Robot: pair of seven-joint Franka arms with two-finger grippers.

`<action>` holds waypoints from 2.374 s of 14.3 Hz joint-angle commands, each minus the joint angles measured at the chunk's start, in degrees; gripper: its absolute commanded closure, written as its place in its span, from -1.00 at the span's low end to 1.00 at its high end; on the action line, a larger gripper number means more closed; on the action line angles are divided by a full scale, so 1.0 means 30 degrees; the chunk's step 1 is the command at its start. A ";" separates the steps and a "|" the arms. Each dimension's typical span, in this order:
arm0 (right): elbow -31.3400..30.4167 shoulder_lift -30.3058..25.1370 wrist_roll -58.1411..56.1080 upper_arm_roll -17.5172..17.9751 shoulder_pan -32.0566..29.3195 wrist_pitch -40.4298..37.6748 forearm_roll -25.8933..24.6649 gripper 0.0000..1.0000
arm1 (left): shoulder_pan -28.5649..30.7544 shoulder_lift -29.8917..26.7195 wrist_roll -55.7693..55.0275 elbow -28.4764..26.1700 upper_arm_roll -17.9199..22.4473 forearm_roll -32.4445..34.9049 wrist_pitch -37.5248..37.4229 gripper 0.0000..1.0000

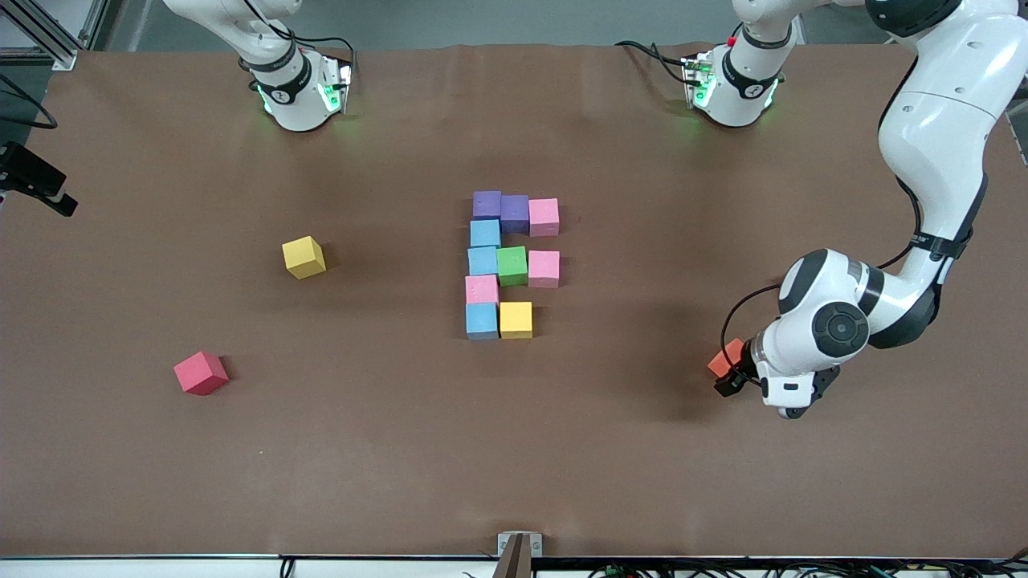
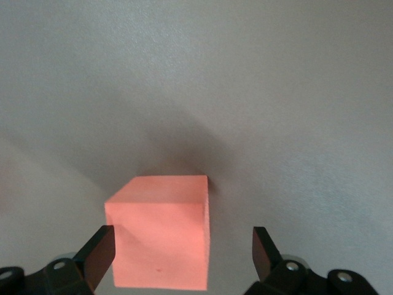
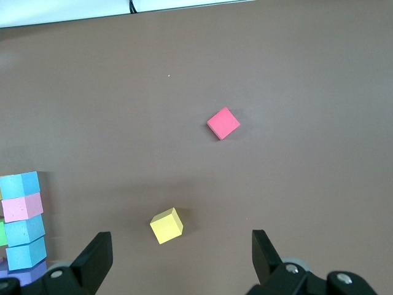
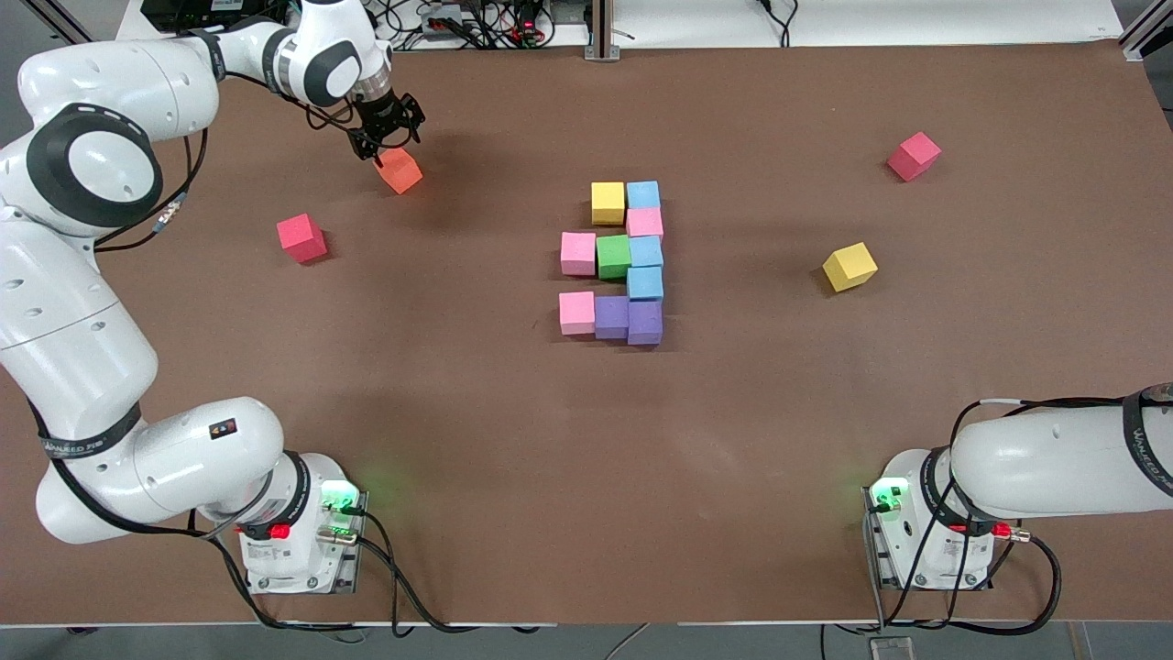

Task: Arrange 11 blocks into digit 3
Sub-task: 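Move the left gripper to the orange block and grasp it, then carry the orange block beside the yellow block with the left gripper, release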

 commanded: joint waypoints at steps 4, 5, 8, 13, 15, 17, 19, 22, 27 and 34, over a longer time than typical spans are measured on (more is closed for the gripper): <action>0.0386 0.0193 -0.0010 0.0037 -0.0022 -0.0095 0.0004 -1.00 | 0.0368 -0.0073 0.0347 -0.0708 -0.0142 0.0450 0.0334 -0.98; 0.0386 0.0193 -0.0010 0.0037 -0.0051 -0.0095 0.0004 -1.00 | 0.0397 -0.0073 0.0347 -0.0797 -0.0084 0.0450 0.0334 -0.97; 0.0386 0.0193 -0.0010 0.0037 -0.0051 -0.0095 0.0004 -1.00 | 0.0310 0.0014 0.0347 -0.0827 0.0121 0.0450 0.0479 -0.96; 0.0386 0.0193 -0.0010 0.0037 -0.0022 -0.0095 0.0004 -1.00 | 0.0164 0.0249 -0.0118 -0.0740 0.0239 0.0421 0.0949 0.16; 0.0386 0.0193 -0.0010 0.0037 -0.0022 -0.0095 0.0004 -1.00 | 0.0076 0.0191 -0.1285 -0.0681 0.0181 0.0041 0.0949 0.49; 0.0386 0.0193 -0.0010 0.0037 -0.0022 -0.0095 0.0004 -1.00 | -0.1118 0.0132 -0.5228 -0.0302 0.0005 -0.0629 0.0949 0.69; 0.0386 0.0193 -0.0010 0.0037 -0.0022 -0.0095 0.0004 -1.00 | -0.2991 0.0219 -0.7960 0.0487 0.0005 -0.1566 0.0949 0.70; 0.0386 0.0193 -0.0010 0.0037 0.0007 -0.0066 0.0004 -1.00 | -0.5191 0.0278 -1.3252 0.0842 0.0267 -0.3298 0.1704 0.71; 0.0386 0.0281 -0.0010 0.0037 0.0037 -0.0066 0.0004 -1.00 | -0.8704 0.0951 -1.9740 0.1659 0.1493 -0.3211 0.2590 0.70; 0.0386 0.0281 -0.0010 0.0037 0.0037 -0.0066 0.0004 -1.00 | -1.2579 0.1479 -2.3848 0.2894 0.3930 -0.3300 0.2561 0.70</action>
